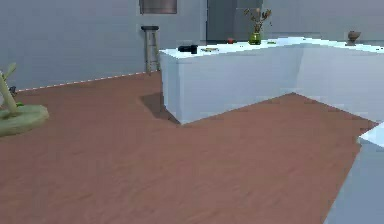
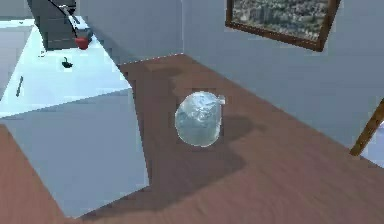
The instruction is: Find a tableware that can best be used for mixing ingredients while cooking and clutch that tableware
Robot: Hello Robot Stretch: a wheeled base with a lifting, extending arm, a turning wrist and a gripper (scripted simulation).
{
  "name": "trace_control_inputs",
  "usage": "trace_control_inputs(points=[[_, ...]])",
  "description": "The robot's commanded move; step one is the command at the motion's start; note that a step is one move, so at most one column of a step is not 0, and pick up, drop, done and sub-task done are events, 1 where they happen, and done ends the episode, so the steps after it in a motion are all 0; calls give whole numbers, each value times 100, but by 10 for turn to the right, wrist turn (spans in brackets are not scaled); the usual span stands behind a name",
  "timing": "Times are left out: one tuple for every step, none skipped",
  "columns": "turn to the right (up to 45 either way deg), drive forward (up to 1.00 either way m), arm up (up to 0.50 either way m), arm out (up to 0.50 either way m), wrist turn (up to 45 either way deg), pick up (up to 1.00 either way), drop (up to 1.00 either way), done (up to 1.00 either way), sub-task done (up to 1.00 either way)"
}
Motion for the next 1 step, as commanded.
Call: trace_control_inputs(points=[[450,0,0,0,0,0,0,0,0]])
